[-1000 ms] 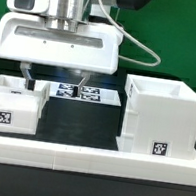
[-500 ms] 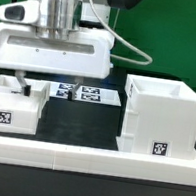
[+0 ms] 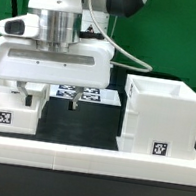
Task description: Assemble drawer
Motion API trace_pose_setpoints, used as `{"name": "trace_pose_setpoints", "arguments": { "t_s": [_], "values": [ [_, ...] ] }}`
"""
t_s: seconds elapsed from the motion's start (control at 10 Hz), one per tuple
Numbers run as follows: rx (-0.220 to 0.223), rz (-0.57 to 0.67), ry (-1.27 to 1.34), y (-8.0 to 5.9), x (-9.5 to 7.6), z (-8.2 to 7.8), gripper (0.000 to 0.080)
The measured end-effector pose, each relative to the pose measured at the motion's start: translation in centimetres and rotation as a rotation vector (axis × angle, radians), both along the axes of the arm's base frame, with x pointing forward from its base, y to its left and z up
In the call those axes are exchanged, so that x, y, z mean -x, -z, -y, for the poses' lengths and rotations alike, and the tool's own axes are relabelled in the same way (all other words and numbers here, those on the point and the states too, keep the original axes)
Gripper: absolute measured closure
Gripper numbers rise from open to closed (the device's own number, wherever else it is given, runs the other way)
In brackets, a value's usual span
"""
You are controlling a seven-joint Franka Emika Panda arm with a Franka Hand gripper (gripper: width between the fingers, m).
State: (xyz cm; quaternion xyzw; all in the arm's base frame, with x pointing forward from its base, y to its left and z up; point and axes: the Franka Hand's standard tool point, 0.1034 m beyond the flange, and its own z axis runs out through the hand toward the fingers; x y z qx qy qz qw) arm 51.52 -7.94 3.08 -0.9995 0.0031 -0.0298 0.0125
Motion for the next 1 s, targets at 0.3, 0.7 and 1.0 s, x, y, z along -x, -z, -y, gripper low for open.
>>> {"name": "trace_pose_setpoints", "arguments": {
  "t_s": [0.3, 0.7, 1.0],
  "values": [
    [0.022, 0.003, -0.007, 1.0, 0.8, 1.5, 0.015],
    [0.039, 0.004, -0.02, 2.4, 1.3, 2.6, 0.015],
    [0.039, 0.005, -0.019, 2.4, 1.3, 2.6, 0.0374]
  ]
}}
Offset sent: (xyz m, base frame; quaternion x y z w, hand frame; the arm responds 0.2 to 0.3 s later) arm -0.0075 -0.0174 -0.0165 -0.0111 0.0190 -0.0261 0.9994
